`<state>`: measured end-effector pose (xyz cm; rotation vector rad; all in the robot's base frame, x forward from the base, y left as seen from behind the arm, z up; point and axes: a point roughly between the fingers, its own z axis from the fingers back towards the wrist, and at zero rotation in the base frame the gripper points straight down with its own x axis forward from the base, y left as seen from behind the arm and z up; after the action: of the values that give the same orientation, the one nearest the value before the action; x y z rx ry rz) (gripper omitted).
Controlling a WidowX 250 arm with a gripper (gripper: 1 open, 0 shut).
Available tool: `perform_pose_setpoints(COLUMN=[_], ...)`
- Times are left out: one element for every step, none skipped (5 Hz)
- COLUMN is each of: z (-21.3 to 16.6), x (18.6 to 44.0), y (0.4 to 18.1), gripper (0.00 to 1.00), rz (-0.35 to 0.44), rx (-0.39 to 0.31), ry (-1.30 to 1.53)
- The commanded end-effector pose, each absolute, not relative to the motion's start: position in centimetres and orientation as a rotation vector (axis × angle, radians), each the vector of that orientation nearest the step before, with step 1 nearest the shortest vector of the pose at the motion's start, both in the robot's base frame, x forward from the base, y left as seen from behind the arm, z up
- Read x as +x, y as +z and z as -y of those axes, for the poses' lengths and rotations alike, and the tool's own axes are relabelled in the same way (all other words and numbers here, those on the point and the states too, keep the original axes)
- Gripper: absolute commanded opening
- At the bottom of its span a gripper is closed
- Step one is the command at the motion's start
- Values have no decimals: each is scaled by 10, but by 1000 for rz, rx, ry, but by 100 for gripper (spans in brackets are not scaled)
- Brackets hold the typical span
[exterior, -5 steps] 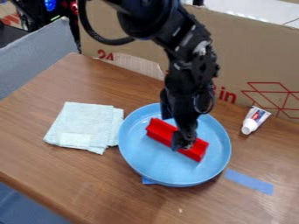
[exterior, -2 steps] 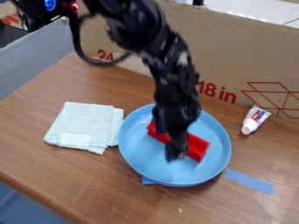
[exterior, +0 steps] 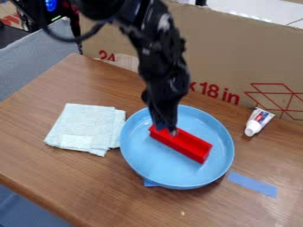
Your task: Move the red object from the cloth to the blue plate
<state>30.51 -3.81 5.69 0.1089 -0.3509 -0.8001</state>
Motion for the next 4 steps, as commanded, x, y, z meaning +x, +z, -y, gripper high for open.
perform_pose_setpoints(z=[35,35,31,32], x=[320,319,316,303], y=[79,82,98,104], gripper=[0,0,0,0], rz=[431,431,442,450], rx=[146,125,110,125], ry=[-785,-783,-771,-741])
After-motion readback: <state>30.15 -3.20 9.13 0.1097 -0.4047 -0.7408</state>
